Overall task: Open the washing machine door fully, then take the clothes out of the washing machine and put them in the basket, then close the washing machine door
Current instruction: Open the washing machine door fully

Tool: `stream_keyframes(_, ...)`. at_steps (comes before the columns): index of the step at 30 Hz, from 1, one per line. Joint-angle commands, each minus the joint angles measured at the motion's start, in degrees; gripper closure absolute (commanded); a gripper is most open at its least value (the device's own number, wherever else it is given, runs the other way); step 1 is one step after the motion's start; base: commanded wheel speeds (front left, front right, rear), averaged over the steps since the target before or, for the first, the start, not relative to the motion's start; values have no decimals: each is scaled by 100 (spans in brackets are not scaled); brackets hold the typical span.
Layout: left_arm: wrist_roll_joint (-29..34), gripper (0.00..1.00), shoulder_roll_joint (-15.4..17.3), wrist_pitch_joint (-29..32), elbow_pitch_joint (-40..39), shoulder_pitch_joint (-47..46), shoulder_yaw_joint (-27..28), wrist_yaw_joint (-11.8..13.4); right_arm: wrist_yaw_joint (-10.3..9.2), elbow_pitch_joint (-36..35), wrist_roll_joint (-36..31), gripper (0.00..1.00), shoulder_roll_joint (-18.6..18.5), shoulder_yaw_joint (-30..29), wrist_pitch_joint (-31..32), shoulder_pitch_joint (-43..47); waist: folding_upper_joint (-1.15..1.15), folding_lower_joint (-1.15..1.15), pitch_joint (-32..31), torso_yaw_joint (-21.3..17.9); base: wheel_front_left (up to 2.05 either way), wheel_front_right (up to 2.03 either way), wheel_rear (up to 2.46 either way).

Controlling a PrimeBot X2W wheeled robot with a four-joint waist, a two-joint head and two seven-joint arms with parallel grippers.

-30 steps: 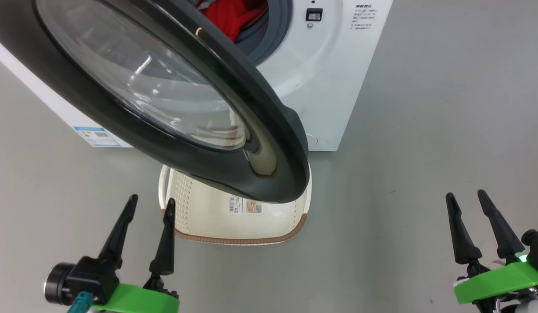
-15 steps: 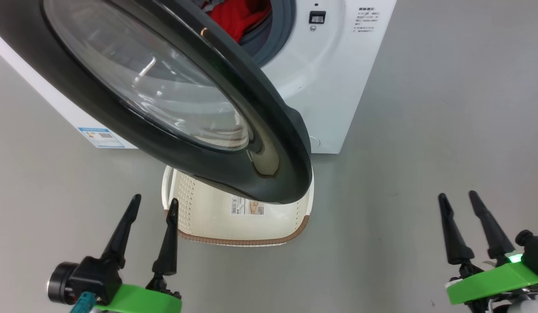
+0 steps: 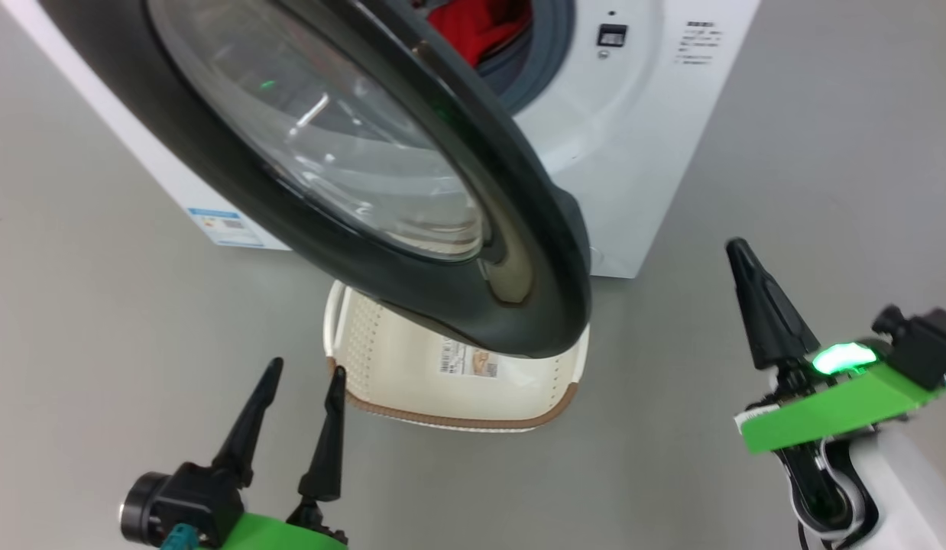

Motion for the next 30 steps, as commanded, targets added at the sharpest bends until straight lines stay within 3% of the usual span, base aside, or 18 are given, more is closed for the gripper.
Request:
stream_keyframes(1, -34, 0, 62, -70, -151, 3, 122, 42, 37, -150, 215, 100, -149, 254, -37, -234, 0, 0, 23, 149, 0, 0, 0)
stream_keyframes(16, -262, 0, 62, -70, -146, -73, -279, 178, 37, 121, 2771, 100, -1458, 2481, -37, -1775, 0, 0, 253, 769, 0, 0, 0)
stream_keyframes(22, -330, 0, 62, -70, -164, -76, -319, 245, 37, 23, 3299, 100, -1874, 3144, -37, -2029, 0, 0, 259, 901, 0, 0, 0)
stream_keyframes(30, -379, 0, 62, -70, -152, -21, -387, 283, 37, -176, 3552, 100, -2167, 3819, -37, -2054, 0, 0, 147, 1090, 0, 0, 0)
